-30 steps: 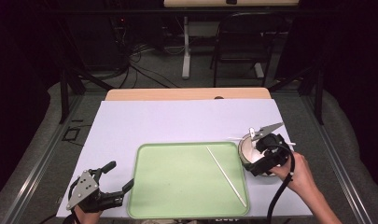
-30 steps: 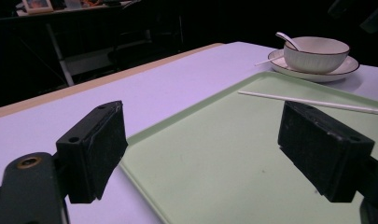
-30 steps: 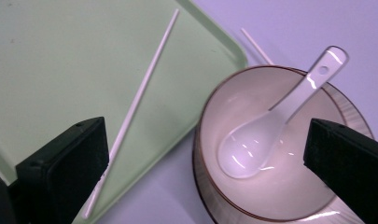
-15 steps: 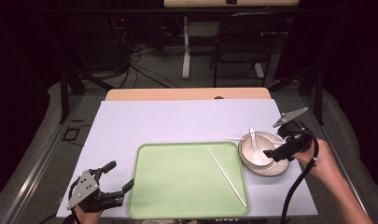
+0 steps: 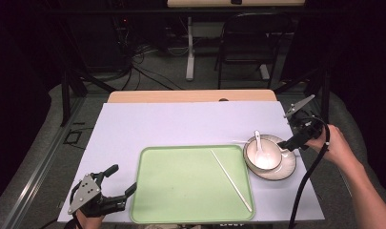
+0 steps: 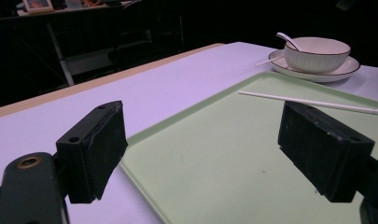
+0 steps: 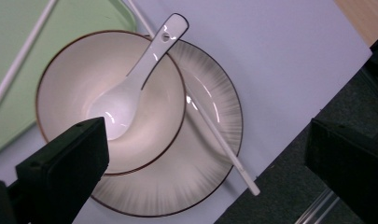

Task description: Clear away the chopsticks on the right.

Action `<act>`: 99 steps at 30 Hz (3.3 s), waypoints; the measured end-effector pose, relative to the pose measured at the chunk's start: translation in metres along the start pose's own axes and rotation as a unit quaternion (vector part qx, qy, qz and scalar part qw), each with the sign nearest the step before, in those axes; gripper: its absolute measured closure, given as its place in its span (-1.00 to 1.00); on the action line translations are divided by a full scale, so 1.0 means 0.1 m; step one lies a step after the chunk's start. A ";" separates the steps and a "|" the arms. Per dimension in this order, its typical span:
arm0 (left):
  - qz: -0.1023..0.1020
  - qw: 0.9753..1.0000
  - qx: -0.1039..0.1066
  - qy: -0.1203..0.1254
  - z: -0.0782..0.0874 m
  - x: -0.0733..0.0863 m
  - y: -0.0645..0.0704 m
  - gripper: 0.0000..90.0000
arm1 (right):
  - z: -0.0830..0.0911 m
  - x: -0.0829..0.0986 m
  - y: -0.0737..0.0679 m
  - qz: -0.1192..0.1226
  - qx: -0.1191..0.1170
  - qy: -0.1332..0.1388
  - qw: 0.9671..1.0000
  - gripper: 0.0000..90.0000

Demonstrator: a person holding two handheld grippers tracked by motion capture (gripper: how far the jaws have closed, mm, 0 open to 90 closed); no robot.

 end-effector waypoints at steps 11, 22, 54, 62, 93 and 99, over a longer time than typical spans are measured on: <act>0.000 1.000 0.000 0.000 0.00 0.00 0.00 -0.66 | -0.25 -0.03 0.28 0.022 0.003 -0.064 0.998 -0.95; 0.000 1.000 -0.001 0.001 0.00 0.00 0.00 -0.66 | -0.58 0.00 0.39 0.026 -0.001 -0.093 0.995 -0.95; 0.000 1.000 -0.002 -0.001 0.00 0.00 0.00 -0.66 | -0.95 0.12 0.25 0.094 -0.032 -0.169 0.981 0.35; 0.000 1.000 -0.002 -0.002 0.00 0.00 0.00 -0.66 | -1.04 0.20 0.22 0.102 -0.037 -0.181 0.977 0.59; 0.001 1.000 -0.002 0.000 0.00 0.00 0.00 -0.66 | -0.52 0.11 0.17 0.004 0.006 -0.133 0.991 0.87; 0.001 1.000 -0.003 0.000 0.01 0.00 0.00 -0.66 | -0.34 0.05 0.11 -0.033 0.022 -0.120 0.992 0.87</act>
Point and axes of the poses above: each handheld gripper's, and its own axes: z roughly backward along the jaws, x roughly out of its underside, y roughly to its right, the point moved 5 cm from there along -z, roughly forward along the jaws, and after that the axes turned 2 degrees about x, right-handed, at the moved point
